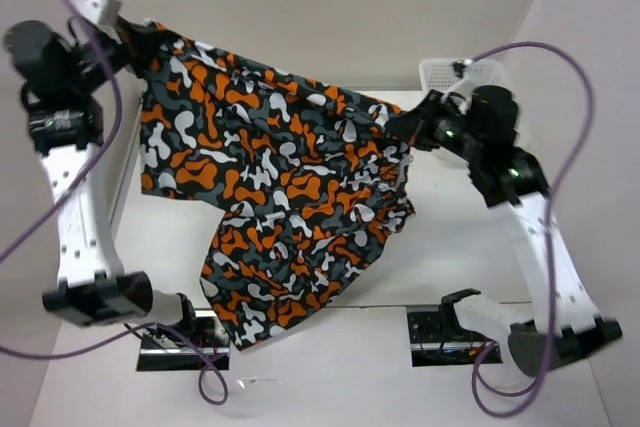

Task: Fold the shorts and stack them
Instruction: Fold the shorts

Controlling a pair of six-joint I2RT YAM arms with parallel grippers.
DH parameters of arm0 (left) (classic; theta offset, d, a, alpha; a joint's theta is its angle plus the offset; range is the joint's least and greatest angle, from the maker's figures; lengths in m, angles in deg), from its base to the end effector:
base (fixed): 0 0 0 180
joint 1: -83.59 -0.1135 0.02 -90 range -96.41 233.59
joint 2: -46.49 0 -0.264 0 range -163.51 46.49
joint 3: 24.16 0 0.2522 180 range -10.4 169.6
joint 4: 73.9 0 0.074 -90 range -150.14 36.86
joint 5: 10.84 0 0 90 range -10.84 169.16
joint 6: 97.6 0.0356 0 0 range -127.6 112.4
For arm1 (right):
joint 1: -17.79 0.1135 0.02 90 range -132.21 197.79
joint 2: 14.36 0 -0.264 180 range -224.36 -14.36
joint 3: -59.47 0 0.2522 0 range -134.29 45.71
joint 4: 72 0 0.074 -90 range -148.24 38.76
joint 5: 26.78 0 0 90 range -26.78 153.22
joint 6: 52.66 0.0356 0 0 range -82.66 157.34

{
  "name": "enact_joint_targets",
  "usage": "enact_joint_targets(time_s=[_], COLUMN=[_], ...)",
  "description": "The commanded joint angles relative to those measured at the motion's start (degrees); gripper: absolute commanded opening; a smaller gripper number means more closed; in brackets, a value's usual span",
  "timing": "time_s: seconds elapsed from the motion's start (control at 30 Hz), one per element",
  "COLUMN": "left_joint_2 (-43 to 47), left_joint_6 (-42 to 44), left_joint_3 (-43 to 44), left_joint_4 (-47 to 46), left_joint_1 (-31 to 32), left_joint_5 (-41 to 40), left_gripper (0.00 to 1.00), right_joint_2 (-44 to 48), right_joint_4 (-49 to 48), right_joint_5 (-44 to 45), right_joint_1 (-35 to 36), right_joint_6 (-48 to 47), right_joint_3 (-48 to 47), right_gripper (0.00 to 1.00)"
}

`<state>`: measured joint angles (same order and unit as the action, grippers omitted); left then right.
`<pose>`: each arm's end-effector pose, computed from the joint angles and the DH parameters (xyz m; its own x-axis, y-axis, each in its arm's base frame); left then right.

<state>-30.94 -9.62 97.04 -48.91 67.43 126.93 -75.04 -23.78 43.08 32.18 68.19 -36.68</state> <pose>0.2353 0.0407 0.5772 0.2919 0.0599 -0.9546 0.4969 0.8433 0.2049 0.1915 0.0618 0.4663 -0.4700 0.3764 -0.7984 -0.3700 0.7372 0.5654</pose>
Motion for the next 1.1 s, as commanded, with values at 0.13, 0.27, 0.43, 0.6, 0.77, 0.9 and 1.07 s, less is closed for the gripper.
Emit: enact_joint_targets(time_s=[0.13,0.27,0.43,0.6,0.77,0.9,1.07], left_joint_2=[-11.68,-18.17,-21.45,-15.40,-0.20,9.47,20.29], left_joint_6=[2.02,2.02,2.02,2.02,2.02,2.02,2.02], left_joint_3=[-11.19,-13.75,-14.97,-23.47,-37.54,-43.44,-47.40], left_joint_4=[-4.72,-5.86,-5.86,-6.04,-6.04,-3.23,1.34], left_joint_1=[-1.06,-0.54,-0.01,1.04,1.05,1.05,1.05], left_joint_5=[-8.22,-8.22,-8.22,-6.03,-5.41,-5.75,-9.53], left_gripper=[0.00,0.00,0.00,0.00,0.00,0.00,0.00], right_joint_2=[-19.59,-33.66,-45.91,-49.53,-44.53,-39.44,-33.37], right_joint_4=[-12.30,-12.84,-12.05,-11.25,-12.39,-12.40,-12.92], right_joint_5=[-0.59,-2.27,-5.86,-7.90,-7.90,-9.29,-10.53], right_joint_1=[-2.43,-3.05,-4.20,-4.72,-4.72,-4.72,-4.72], right_joint_6=[1.05,-0.09,-0.09,-0.09,-0.09,-0.09,0.53], right_joint_3=[8.47,0.07,-8.83,-11.83,-4.63,0.12,7.06], right_gripper=[0.00,0.00,0.00,0.00,0.00,0.00,0.00])
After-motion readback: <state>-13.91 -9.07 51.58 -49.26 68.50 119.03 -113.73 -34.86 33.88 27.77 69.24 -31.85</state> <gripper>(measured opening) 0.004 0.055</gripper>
